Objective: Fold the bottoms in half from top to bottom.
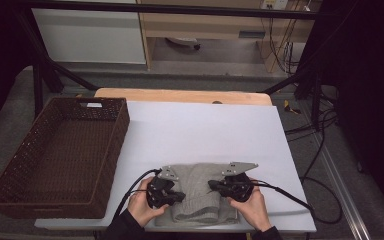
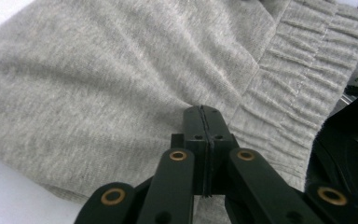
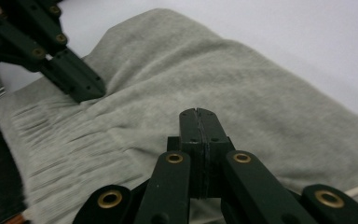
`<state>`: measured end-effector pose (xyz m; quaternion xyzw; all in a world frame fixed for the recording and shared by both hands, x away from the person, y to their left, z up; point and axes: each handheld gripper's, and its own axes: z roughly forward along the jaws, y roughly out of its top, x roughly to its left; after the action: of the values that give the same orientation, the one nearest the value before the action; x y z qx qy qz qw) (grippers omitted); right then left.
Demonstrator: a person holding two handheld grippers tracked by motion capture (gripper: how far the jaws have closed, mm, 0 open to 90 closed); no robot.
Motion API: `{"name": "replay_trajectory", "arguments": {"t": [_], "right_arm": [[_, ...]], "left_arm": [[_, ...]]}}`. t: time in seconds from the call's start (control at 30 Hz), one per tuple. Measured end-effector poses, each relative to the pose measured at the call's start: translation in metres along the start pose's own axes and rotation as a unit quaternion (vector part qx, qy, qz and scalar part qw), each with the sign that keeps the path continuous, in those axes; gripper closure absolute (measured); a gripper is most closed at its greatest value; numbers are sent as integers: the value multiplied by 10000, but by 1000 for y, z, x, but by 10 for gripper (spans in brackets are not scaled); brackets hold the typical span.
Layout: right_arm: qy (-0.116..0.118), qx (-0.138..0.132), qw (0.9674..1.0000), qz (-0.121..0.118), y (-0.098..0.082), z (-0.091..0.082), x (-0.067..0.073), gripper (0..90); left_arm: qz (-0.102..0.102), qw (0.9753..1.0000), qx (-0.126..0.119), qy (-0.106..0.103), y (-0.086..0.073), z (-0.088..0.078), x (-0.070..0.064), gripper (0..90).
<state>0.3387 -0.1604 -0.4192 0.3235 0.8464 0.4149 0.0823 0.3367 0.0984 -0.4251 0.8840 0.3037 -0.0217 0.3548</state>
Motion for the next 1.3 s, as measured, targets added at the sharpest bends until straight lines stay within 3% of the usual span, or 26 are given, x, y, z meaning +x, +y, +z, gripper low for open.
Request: {"name": "replay_trajectory", "arguments": {"t": [0.17, 0.5, 0.73, 0.97, 1.03, 1.3], "right_arm": [[19, 207, 9998, 18, -10, 2, 8, 900], [0, 249, 9995, 192, -32, -6, 14, 900], [-96, 339, 9994, 43, -39, 2, 18, 900], [-113, 319, 9994, 73, -39, 2, 19, 900], [-104, 240, 9997, -19, -38, 2, 17, 894], [-271, -165, 9995, 82, -29, -14, 12, 654]], "left_arm": [[-53, 10000, -2, 5, -2, 0, -1, 900], [-54, 10000, -22, 14, -4, 0, -8, 900], [-25, 10000, -50, 40, -5, 1, -8, 900], [43, 9999, -125, 35, -6, 2, -7, 897], [30, 9999, -134, 39, -6, 1, -6, 891], [-36, 9996, -258, 99, -6, -6, 0, 743]]}}
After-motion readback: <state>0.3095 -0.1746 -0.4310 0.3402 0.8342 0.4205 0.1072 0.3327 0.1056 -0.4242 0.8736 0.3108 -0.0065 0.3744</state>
